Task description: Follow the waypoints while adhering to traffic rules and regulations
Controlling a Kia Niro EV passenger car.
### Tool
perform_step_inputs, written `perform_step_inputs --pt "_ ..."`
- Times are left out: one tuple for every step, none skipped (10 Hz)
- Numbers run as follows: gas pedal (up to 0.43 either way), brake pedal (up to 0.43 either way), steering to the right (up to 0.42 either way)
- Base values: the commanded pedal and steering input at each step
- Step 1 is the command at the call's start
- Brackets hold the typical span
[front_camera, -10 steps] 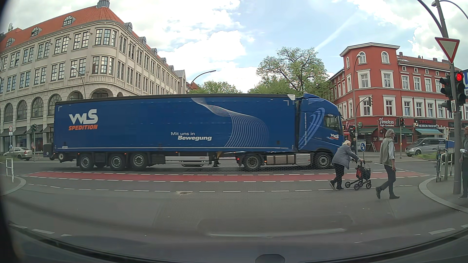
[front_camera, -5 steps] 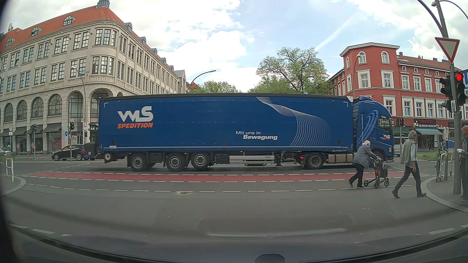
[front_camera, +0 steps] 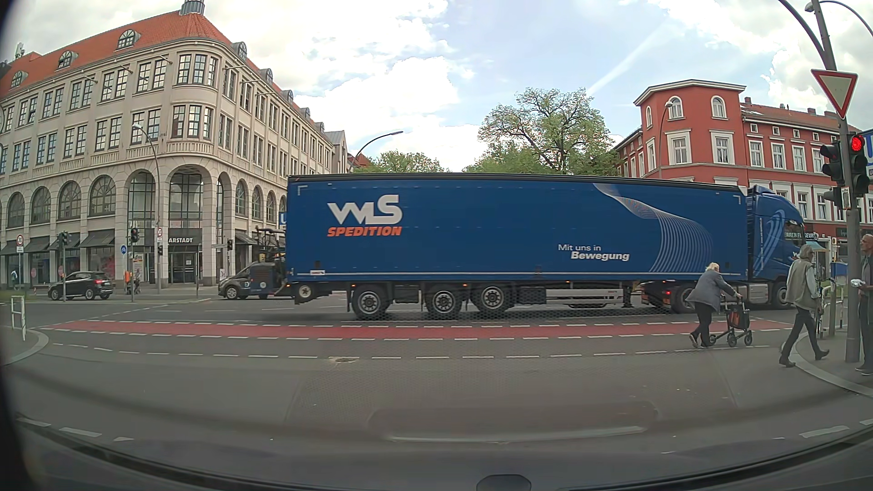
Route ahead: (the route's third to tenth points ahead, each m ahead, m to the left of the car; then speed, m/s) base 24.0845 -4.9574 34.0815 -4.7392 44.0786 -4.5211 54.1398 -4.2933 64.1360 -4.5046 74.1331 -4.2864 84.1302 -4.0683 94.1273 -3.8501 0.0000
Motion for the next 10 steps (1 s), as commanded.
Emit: perform_step_inputs --pt "0.000 0.445 -0.003" --pt "0.000 0.445 -0.003" --pt "0.000 0.445 -0.003" --pt "0.000 0.445 -0.003" --pt "0.000 0.445 -0.003" --pt "0.000 0.445 -0.003" --pt "0.000 0.445 -0.003" --pt "0.000 0.445 -0.003" --pt "0.000 0.439 -0.003" --pt "0.000 0.433 -0.003"
